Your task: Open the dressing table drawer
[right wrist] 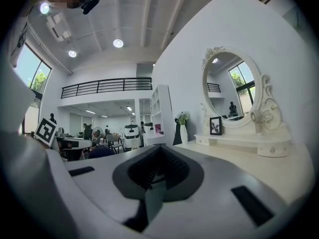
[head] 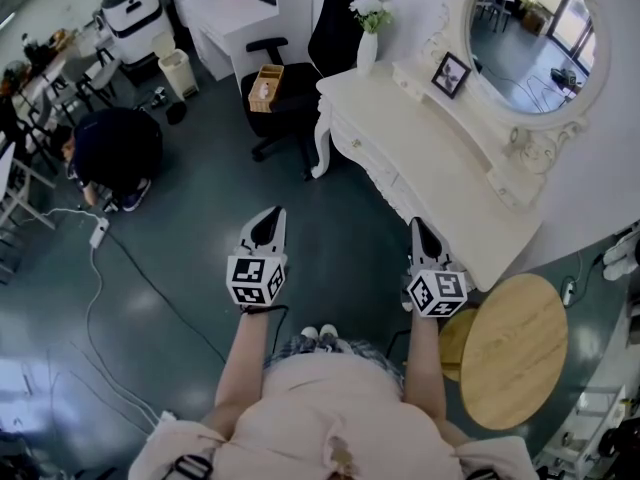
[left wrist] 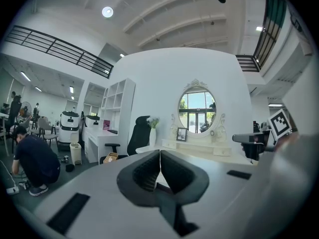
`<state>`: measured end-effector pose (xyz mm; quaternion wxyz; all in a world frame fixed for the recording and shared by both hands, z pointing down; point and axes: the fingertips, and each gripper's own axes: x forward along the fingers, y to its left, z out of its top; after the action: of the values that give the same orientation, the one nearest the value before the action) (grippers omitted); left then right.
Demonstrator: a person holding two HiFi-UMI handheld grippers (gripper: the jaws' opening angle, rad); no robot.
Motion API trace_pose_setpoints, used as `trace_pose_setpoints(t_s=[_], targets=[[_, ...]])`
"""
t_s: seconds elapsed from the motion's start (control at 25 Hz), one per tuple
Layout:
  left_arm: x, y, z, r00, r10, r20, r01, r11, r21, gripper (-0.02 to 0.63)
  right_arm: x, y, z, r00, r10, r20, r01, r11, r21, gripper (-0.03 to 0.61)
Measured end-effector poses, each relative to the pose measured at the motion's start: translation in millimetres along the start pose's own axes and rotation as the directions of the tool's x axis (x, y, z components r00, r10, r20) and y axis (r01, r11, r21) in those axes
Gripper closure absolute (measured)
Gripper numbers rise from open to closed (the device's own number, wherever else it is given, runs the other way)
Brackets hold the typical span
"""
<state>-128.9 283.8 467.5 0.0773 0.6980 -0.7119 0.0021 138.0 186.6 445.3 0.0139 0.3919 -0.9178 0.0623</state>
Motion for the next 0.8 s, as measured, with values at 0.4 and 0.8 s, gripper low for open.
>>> trace_pose_setpoints(t_s=[0.4,0.8], targets=[[2,-14,1,0.997,-0.079,-0.007,0.079,0.997,-0.004,0.584,-2,-1,-2,1.0,-0.007,-0.003,0.007,1.0,0.02,0.563],[4,-27,7,0.982,-0.184,0.03,0.185,0.982,-0.028,0.357,-5,-5,-2,1.0,-0.022,0.004,0.022,0.999,0.033,0.563]])
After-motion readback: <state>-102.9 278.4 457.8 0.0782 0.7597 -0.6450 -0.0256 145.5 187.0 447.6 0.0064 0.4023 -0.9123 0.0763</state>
